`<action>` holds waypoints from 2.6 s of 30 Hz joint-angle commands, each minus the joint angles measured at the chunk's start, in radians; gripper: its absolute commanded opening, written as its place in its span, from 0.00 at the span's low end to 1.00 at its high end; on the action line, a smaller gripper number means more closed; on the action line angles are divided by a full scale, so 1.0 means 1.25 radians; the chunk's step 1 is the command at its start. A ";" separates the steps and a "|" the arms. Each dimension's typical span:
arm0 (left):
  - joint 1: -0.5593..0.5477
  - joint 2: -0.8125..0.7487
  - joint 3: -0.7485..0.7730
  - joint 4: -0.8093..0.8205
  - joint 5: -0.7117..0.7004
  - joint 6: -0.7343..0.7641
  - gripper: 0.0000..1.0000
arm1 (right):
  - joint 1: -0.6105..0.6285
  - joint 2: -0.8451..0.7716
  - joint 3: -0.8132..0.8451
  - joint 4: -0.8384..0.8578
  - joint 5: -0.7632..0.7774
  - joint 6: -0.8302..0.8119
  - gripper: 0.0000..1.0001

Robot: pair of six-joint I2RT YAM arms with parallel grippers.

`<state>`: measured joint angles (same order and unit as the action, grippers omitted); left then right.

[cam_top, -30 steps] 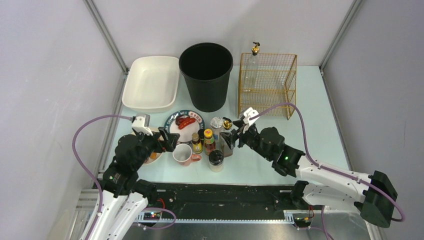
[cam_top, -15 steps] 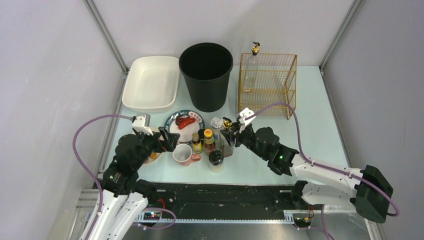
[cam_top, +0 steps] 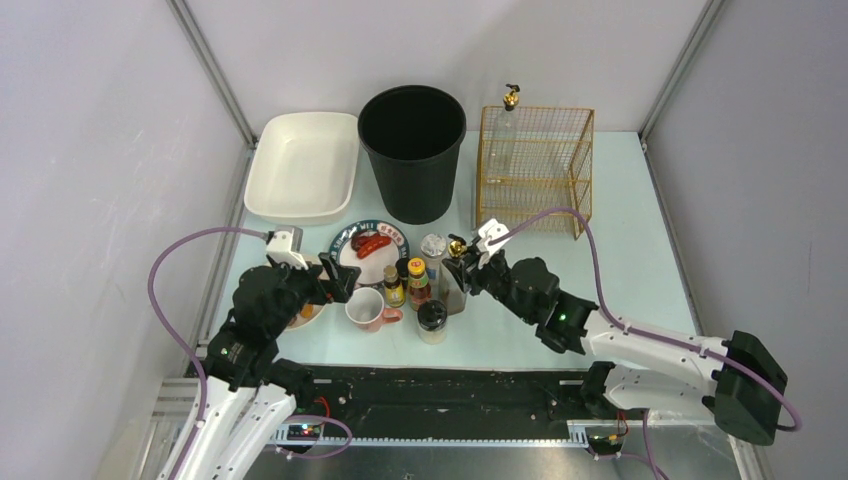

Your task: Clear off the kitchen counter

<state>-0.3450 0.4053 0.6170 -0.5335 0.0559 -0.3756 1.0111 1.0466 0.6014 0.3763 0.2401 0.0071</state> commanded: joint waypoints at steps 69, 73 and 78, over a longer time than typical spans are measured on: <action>-0.005 0.016 -0.001 0.019 0.000 -0.001 0.98 | -0.760 0.434 0.960 -0.120 -0.481 -0.040 0.00; -0.005 0.018 -0.002 0.019 -0.003 -0.001 0.98 | -0.766 0.493 0.997 -0.112 -0.484 -0.031 0.00; -0.005 0.030 0.000 0.020 0.000 0.000 0.99 | -0.774 0.548 1.031 -0.096 -0.487 -0.008 0.00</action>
<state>-0.3470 0.4267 0.6170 -0.5335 0.0559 -0.3759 0.0502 1.7115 1.7878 0.1085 -0.3504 -0.0284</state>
